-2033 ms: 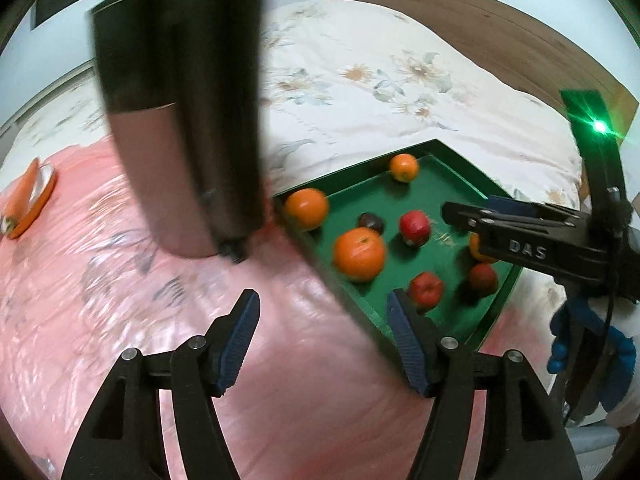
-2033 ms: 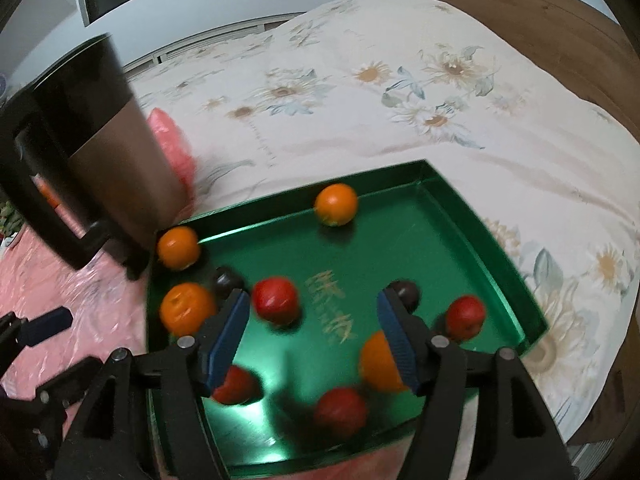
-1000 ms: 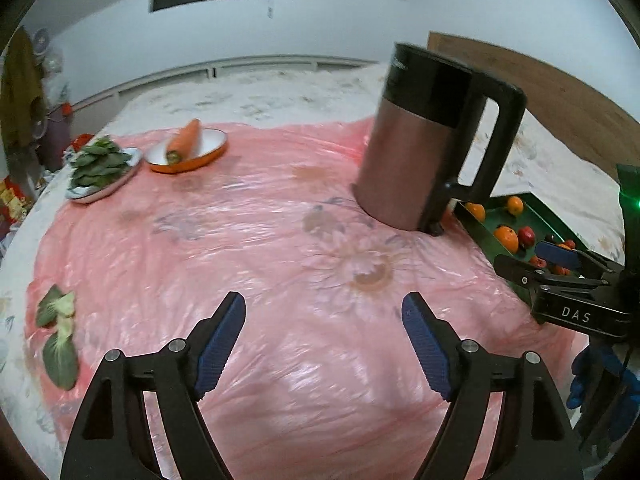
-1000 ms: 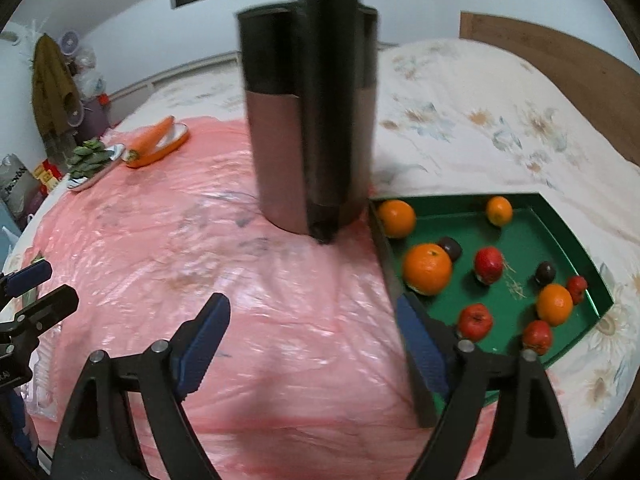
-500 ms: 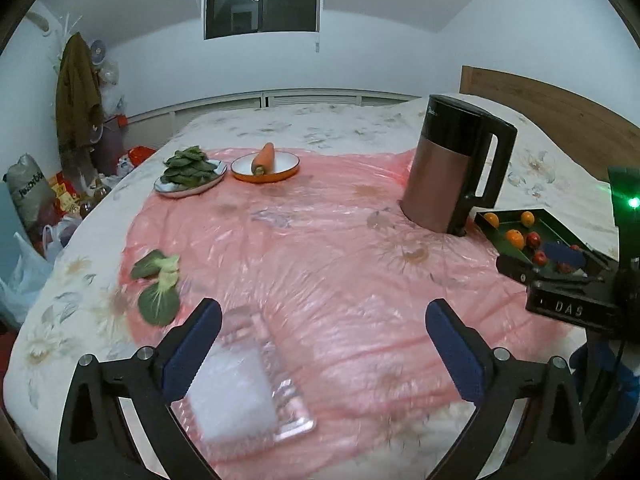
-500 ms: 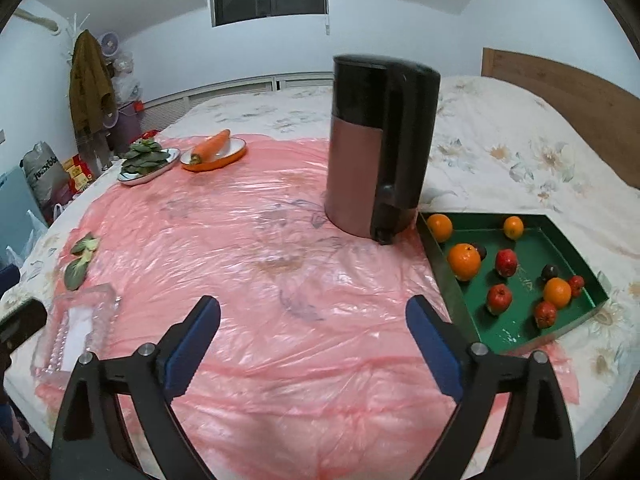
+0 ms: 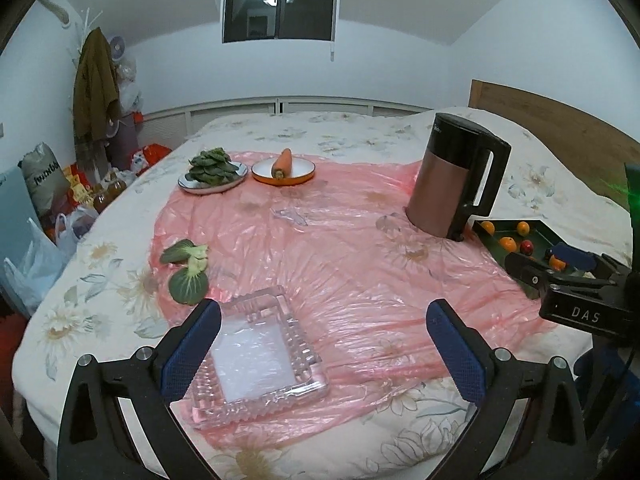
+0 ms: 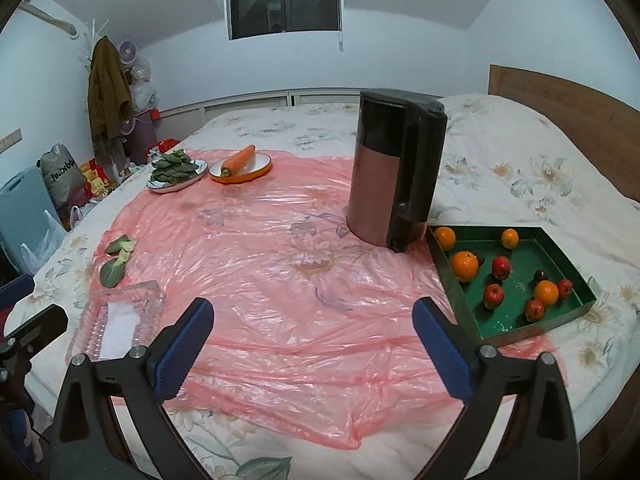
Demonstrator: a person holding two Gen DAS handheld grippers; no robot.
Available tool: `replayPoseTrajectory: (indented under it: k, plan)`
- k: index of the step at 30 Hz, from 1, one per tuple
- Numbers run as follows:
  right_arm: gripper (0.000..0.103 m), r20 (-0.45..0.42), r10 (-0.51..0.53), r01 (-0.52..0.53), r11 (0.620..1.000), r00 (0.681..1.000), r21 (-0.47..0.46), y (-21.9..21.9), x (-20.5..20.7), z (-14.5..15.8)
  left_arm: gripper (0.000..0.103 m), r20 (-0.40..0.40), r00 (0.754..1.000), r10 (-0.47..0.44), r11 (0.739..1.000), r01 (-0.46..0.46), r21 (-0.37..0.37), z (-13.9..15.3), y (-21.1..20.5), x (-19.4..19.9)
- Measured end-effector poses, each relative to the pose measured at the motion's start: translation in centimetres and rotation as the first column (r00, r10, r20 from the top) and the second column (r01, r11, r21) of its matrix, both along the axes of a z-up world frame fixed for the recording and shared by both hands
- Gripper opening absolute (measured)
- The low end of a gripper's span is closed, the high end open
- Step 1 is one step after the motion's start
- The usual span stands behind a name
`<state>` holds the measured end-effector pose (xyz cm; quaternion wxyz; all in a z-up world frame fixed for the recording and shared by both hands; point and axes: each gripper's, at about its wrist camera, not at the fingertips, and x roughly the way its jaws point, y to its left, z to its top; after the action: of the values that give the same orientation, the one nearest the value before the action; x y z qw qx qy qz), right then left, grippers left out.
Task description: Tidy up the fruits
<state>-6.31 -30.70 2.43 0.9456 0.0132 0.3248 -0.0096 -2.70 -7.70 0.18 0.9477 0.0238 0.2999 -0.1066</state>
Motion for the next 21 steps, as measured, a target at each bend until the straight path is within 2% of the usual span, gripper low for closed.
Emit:
replayPoseTrajectory:
  k: [21]
  plan:
    - [0.103,0.043,0.003,-0.002,1.000,0.999,-0.028,0.1,-2.7,1.6,0.101,0.035,0.999,0.007,1.000,-0.007,-0.011,2.0,0.1,-1.9]
